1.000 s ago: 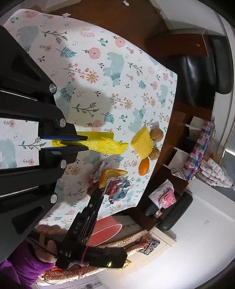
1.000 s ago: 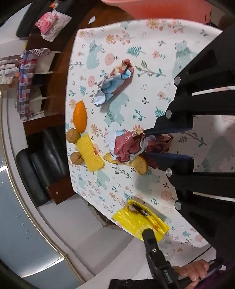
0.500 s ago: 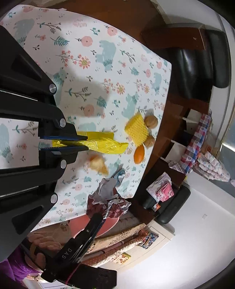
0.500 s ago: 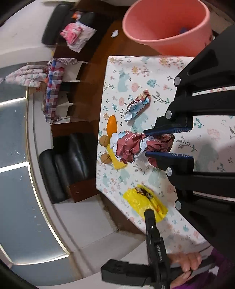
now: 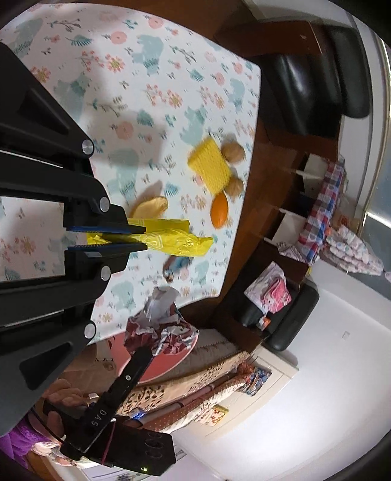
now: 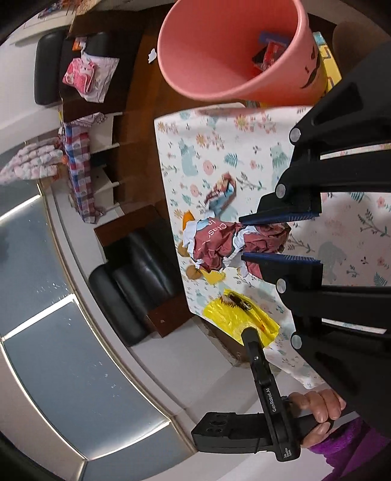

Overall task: Collect trash
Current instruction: 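Lift the yellow bag and red wrapper and carry them over the pink bucket, then open both grippers to drop the bag and wrapper into the bucket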

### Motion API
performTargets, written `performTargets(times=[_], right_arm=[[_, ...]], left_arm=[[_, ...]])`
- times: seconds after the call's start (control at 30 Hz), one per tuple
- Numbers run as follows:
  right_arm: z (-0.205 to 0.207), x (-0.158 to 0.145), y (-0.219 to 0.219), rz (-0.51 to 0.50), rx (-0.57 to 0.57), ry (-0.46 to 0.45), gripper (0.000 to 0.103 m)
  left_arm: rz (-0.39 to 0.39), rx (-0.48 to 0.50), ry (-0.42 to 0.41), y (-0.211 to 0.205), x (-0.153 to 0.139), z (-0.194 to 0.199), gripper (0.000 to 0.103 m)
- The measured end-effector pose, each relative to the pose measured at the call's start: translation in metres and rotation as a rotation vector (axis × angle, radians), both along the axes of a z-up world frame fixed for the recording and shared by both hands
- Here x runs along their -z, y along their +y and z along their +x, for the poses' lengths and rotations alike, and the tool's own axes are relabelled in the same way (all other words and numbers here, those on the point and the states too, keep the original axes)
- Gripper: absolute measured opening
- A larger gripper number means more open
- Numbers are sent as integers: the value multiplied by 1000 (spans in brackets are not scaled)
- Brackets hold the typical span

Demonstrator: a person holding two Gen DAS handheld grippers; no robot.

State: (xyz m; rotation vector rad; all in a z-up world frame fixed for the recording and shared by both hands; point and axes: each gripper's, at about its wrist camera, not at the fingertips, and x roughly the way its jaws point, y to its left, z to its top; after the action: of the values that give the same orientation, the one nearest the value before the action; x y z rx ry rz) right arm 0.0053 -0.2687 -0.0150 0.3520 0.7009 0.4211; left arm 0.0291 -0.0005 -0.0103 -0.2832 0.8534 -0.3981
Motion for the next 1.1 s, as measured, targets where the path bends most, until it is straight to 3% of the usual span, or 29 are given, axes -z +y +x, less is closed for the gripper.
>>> performTargets(times=[0.27,0.67,0.8,1.1], right_arm=[[-8,-6,-38,-25,123,-39,19],[-18,1,-135,-100,458,-27,19],[-18,11,-152,-122,513,2,19],[-16,32,-166,-173,561,60,19]], left_arm=[[-8,87,-47,-47,-23,14,5],[-2,273,-81,-160,-40,45,5],[4,323,-69,-200,-33,53,5],[41,358,45,-257,11,79,5]])
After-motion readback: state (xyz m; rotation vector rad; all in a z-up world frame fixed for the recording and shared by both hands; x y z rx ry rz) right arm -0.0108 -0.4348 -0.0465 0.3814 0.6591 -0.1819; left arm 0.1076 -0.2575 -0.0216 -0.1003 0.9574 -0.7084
